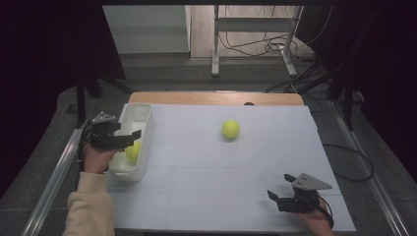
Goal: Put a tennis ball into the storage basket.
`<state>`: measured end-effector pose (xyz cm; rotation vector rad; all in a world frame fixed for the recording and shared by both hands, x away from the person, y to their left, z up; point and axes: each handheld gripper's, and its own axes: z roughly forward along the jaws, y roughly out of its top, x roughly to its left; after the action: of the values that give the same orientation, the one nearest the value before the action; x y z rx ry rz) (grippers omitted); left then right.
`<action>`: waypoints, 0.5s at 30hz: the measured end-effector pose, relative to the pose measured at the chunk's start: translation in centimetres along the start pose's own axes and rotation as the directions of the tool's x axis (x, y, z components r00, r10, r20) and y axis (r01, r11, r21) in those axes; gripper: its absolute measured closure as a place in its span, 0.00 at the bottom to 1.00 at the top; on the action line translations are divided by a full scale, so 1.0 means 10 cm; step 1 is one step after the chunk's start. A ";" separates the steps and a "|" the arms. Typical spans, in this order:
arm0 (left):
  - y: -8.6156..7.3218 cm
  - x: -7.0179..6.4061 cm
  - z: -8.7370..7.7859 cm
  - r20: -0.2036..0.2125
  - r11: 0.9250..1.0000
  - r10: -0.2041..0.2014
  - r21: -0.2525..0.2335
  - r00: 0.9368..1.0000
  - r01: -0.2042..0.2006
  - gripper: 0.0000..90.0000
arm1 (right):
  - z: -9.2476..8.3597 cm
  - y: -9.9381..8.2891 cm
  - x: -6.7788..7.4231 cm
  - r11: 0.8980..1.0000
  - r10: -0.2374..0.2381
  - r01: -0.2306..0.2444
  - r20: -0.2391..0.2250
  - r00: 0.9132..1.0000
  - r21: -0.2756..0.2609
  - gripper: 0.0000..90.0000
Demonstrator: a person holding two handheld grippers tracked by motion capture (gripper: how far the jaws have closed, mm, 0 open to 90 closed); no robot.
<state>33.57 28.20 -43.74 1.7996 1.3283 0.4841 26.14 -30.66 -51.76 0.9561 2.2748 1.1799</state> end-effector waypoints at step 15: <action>0.04 -0.17 -0.03 0.101 0.997 0.042 -0.067 0.994 -0.036 0.13 | 0.00 0.00 0.00 1.000 0.002 -0.002 0.003 1.000 -0.010 0.14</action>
<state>32.99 26.69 -42.94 1.7758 1.1964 0.4446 26.16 -30.69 -51.72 0.9561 2.2642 1.1883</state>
